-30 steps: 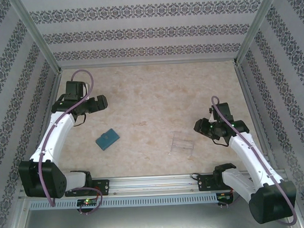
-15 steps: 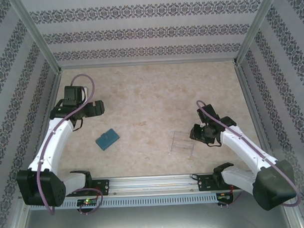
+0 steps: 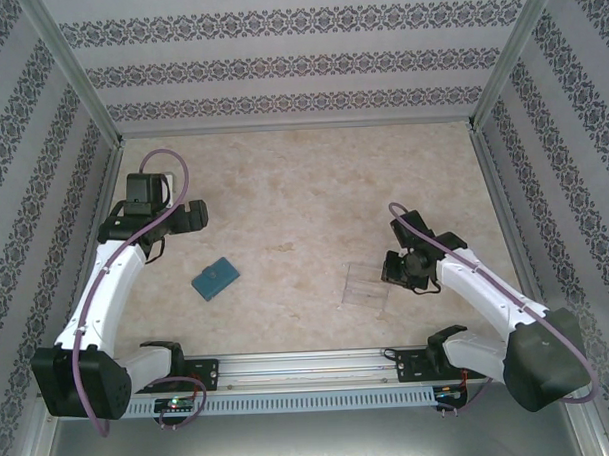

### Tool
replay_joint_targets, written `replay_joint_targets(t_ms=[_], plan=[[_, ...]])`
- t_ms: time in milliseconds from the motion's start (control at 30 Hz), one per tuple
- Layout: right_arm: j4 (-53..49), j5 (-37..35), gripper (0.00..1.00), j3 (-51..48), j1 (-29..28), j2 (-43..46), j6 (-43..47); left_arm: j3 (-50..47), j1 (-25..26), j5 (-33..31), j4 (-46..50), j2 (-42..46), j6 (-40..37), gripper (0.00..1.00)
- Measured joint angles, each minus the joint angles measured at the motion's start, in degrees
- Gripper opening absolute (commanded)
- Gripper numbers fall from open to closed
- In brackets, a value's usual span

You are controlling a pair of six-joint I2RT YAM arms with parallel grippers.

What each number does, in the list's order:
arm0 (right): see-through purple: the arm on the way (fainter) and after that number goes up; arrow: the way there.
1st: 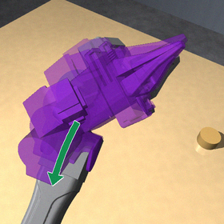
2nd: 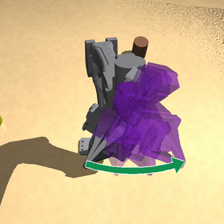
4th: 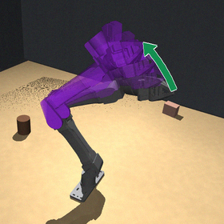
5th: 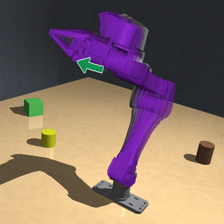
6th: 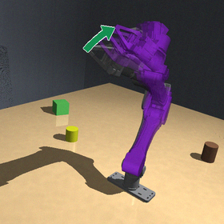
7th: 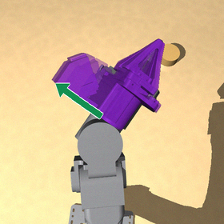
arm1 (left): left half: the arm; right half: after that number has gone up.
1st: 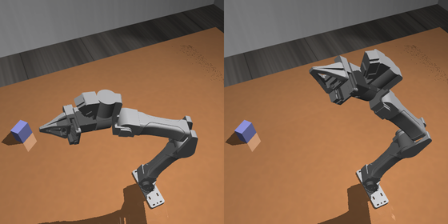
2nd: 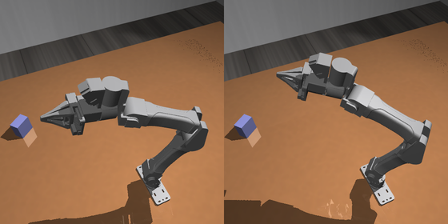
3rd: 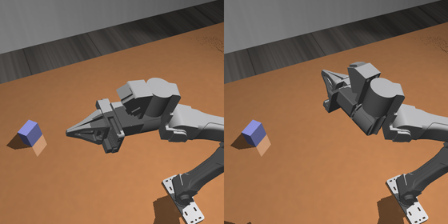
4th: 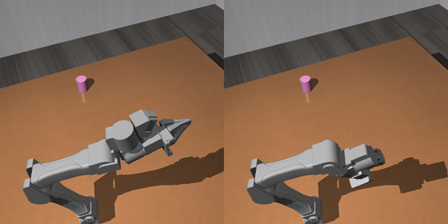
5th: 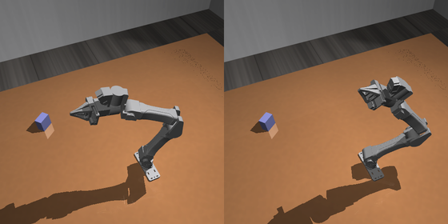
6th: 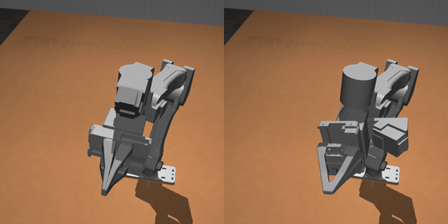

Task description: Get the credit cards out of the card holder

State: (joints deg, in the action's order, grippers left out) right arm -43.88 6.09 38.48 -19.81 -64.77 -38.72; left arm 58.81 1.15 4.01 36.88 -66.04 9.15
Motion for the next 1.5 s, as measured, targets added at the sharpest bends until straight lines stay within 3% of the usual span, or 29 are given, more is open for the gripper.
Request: replay_joint_targets(t_ms=[800, 1067, 1500], plan=[[-1.73, -1.86, 0.07, 1.55, -4.87, -0.39, -1.44, -1.2, 0.0, 0.46, -1.4, 1.07, 0.02, 1.0], [-3.41, -5.01, 0.05, 14.64, -8.26, -10.14, 0.11, -1.49, 0.0, 0.87, -1.81, 1.81, 0.04, 0.99], [-5.53, -8.44, 0.05, 49.05, -10.73, -40.44, 6.47, -3.1, 0.0, 3.3, -3.17, 3.82, 0.0, 0.99]])
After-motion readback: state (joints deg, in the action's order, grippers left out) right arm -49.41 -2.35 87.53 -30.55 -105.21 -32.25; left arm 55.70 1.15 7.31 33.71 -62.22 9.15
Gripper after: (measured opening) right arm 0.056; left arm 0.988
